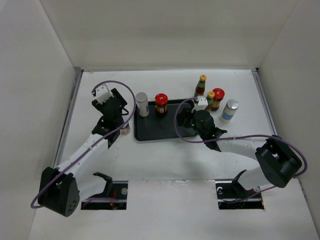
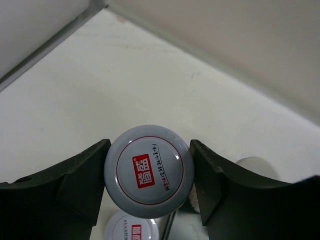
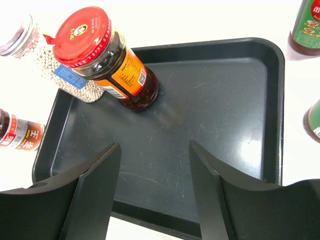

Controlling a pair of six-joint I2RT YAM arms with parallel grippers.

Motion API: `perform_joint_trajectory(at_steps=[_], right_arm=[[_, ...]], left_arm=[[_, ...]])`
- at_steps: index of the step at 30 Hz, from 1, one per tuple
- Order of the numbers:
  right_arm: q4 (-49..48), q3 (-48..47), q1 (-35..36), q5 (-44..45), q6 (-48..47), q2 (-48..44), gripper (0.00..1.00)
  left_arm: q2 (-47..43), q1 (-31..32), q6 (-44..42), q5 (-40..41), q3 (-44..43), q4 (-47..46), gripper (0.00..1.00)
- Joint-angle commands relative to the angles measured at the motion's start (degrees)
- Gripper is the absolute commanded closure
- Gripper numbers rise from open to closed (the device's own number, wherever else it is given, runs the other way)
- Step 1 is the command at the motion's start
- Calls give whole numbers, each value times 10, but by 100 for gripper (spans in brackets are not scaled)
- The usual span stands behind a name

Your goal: Organize the condiment bottles

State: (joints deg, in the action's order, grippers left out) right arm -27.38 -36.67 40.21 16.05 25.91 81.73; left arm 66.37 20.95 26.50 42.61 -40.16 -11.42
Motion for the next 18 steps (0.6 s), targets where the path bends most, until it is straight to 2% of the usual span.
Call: perform_joint_trajectory(at_steps=[1, 5, 7, 12, 18], right_arm=[[-16, -17, 4, -2, -2, -2, 39], [-11, -20, 6, -5, -2, 1, 68], [-7, -24, 6, -5, -2, 3, 78], [0, -33, 6, -6, 3, 14, 81], [0, -60, 6, -7, 21, 48, 77]], left_arm=[[-54, 36, -47, 21, -19, -93, 62], [-48, 106, -47, -12, -35, -51, 62], [-33, 153, -30, -37, -42, -21, 62], [-3, 200, 3, -55, -35, -10, 62], [55, 198, 15, -79, -22, -54, 62]])
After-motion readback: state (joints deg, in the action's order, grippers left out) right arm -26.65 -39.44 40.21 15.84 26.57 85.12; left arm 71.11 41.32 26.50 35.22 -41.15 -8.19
